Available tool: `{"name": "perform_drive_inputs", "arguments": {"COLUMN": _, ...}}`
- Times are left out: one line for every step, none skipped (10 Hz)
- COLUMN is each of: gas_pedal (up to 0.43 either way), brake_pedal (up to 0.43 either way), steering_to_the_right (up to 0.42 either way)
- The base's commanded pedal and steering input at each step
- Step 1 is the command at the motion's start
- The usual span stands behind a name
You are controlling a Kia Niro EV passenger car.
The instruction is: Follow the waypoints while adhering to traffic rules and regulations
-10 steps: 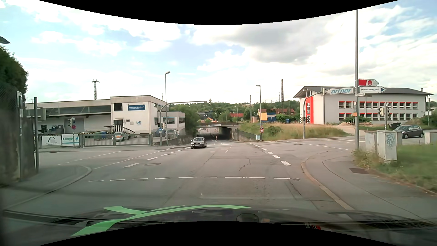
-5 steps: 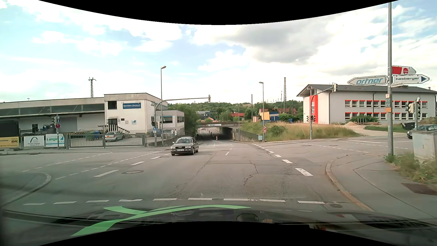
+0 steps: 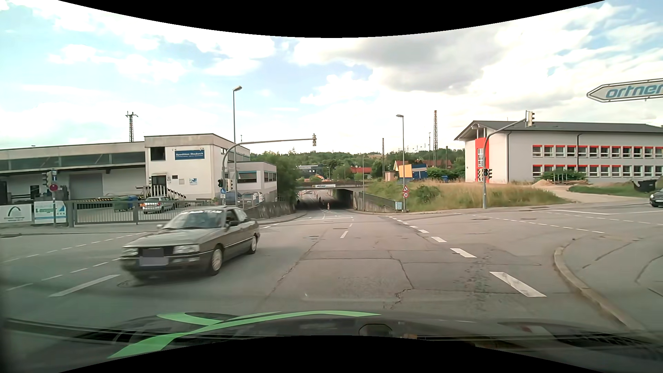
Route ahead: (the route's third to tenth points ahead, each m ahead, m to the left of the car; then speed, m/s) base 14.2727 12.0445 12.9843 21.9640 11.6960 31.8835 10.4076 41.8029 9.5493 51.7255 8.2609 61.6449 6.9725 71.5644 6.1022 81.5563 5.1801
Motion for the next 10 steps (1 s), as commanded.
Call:
{"name": "perform_drive_inputs", "arguments": {"gas_pedal": 0.0, "brake_pedal": 0.03, "steering_to_the_right": -0.01}}
{"name": "perform_drive_inputs", "arguments": {"gas_pedal": 0.0, "brake_pedal": 0.098, "steering_to_the_right": -0.029}}
{"name": "perform_drive_inputs", "arguments": {"gas_pedal": 0.0, "brake_pedal": 0.159, "steering_to_the_right": -0.055}}
{"name": "perform_drive_inputs", "arguments": {"gas_pedal": 0.0, "brake_pedal": 0.171, "steering_to_the_right": -0.082}}
{"name": "perform_drive_inputs", "arguments": {"gas_pedal": 0.0, "brake_pedal": 0.177, "steering_to_the_right": -0.121}}
{"name": "perform_drive_inputs", "arguments": {"gas_pedal": 0.0, "brake_pedal": 0.177, "steering_to_the_right": -0.157}}
{"name": "perform_drive_inputs", "arguments": {"gas_pedal": 0.0, "brake_pedal": 0.177, "steering_to_the_right": -0.205}}
{"name": "perform_drive_inputs", "arguments": {"gas_pedal": 0.0, "brake_pedal": 0.171, "steering_to_the_right": -0.237}}
{"name": "perform_drive_inputs", "arguments": {"gas_pedal": 0.0, "brake_pedal": 0.171, "steering_to_the_right": -0.253}}
{"name": "perform_drive_inputs", "arguments": {"gas_pedal": 0.0, "brake_pedal": 0.171, "steering_to_the_right": -0.259}}
